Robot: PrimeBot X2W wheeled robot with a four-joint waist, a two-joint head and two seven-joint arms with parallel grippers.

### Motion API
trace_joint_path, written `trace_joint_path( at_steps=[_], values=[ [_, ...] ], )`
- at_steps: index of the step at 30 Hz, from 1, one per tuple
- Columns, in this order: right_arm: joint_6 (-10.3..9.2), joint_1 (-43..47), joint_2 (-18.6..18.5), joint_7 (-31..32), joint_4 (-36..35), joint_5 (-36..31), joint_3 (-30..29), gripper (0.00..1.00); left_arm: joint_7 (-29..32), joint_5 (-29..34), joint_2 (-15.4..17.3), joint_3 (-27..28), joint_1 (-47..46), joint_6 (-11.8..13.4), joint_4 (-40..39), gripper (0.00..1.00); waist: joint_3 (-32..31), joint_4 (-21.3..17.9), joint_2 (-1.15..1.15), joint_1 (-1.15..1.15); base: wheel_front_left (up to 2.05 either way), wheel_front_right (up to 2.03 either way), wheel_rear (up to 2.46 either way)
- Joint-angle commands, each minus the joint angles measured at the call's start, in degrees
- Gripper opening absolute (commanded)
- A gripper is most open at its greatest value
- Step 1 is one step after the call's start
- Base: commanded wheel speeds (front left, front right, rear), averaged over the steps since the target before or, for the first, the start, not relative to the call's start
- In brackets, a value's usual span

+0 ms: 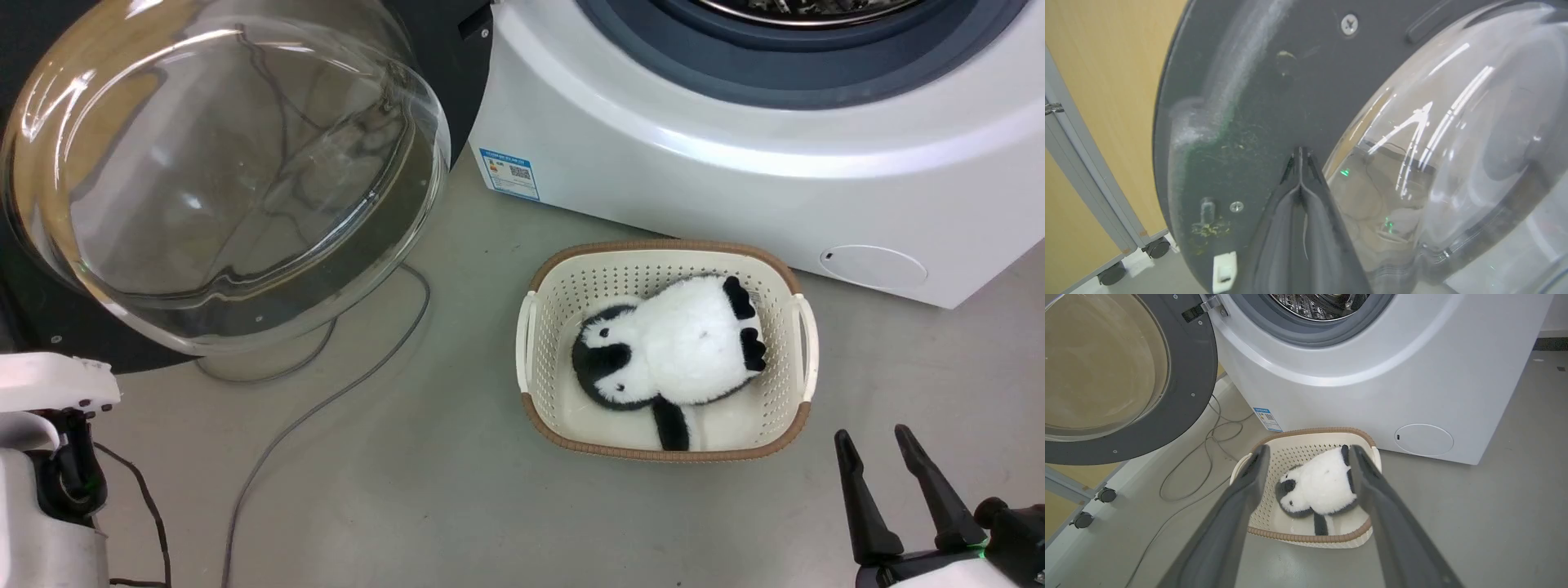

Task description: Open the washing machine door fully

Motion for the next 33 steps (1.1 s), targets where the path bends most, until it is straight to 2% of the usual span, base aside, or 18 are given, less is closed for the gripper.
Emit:
trace_joint_path(
  at_steps=[1,8,15,22,33],
  values=[
    [0.05,-0.79,0.2,0.09,0.07,-0.4,0.09,1.0,-0.3,0.67,-0.1,0.32,-0.77,-0.5,0.14,0.0,-0.39,-0.11,-0.01,0.0,0.0,0.0,0.0],
    [0.05,-1.07,1.25,-1.09,1.21,-0.1,0.19,1.0,-0.3,4.11,-1.94,-0.77,2.22,-3.03,-1.86,0.0,-3.74,-0.41,-0.01,0.0,0.0,0.0,0.0],
    [0.05,-1.11,2.2,-2.53,3.19,0.21,0.13,1.0,-0.3,7.83,-6.4,-6.21,6.78,-4.99,-7.02,0.0,-8.98,-0.96,-0.01,0.0,0.0,0.0,0.0],
    [0.05,-1.11,2.98,-3.19,3.5,0.62,-0.75,1.0,0.46,9.58,-8.25,-11.61,11.45,-6.96,-11.6,0.0,-12.93,-3.0,-0.01,0.0,0.0,0.0,0.0],
    [0.05,-0.27,4.08,-3.3,-2.56,-3.78,-2.27,1.0,3.77,12.02,-10.98,-19.16,20.04,-7.16,-19.14,0.0,-16.0,-8.63,-0.01,0.0,0.0,0.0,0.0]
  ],
)
